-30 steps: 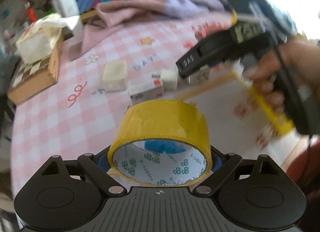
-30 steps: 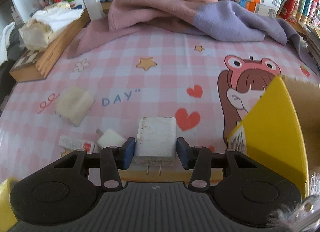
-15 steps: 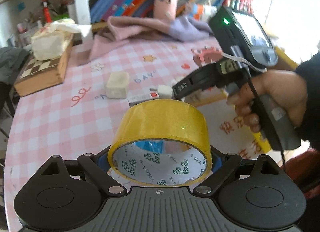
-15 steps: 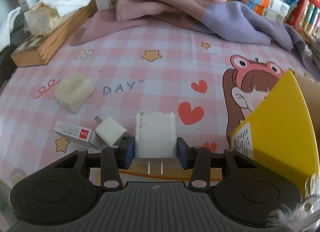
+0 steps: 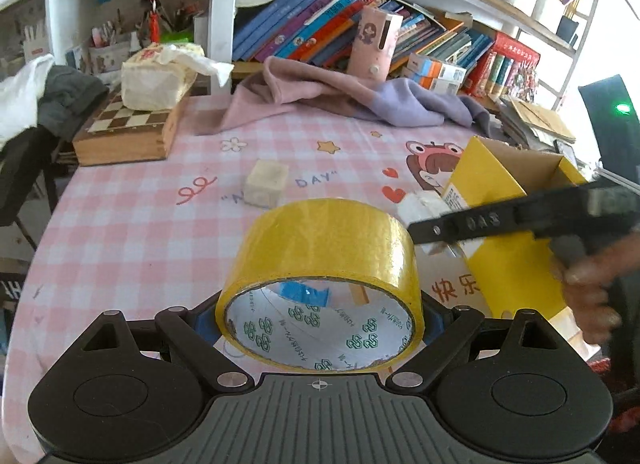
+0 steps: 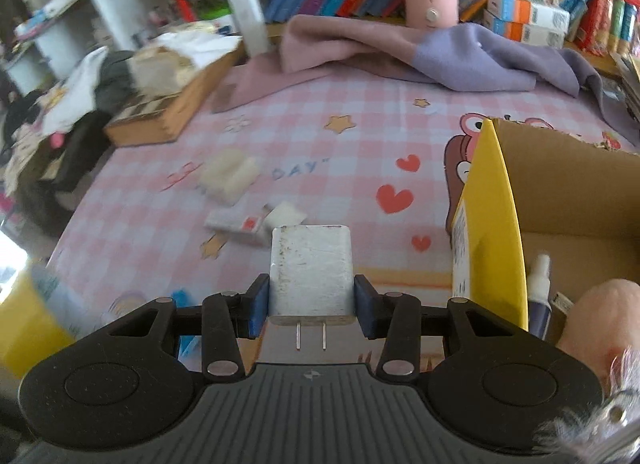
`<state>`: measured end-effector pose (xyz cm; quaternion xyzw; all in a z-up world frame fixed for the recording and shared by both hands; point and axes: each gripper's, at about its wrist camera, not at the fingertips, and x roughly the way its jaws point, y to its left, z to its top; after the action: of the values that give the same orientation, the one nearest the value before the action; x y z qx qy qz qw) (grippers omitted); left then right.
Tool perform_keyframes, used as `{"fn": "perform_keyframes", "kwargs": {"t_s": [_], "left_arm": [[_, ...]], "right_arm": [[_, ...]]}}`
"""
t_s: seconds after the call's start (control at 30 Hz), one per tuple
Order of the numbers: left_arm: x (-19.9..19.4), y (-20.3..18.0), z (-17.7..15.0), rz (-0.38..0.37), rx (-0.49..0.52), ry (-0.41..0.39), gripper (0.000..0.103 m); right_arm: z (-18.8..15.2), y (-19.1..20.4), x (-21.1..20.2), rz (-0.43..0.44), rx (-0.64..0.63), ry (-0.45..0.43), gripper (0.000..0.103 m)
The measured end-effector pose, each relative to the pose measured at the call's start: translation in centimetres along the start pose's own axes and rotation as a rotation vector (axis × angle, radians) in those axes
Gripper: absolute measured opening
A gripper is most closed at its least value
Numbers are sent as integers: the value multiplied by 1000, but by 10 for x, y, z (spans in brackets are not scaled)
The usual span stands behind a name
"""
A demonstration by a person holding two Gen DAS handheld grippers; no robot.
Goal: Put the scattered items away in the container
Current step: 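Lift the tape roll with the left tool while the right tool carries the charger toward the box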
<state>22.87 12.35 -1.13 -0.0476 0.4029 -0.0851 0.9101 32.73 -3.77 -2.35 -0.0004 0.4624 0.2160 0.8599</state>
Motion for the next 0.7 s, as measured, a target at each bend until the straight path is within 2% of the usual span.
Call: {"fn": "perform_keyframes", "kwargs": {"t_s": [0.4,0.57,0.7], "left_arm": [[-51,-27,-18,-58,27,-69,92],[-73,-38,-33,-74,28,-97,92],[-85,-48,-52,-93,30,-98,92]], "right_arm": [[-47,14,-67,29,-76,-73,41],[-72,23,-94,24,-100,-124,41],[-97,28,-112,22,-95,-132,41]]}}
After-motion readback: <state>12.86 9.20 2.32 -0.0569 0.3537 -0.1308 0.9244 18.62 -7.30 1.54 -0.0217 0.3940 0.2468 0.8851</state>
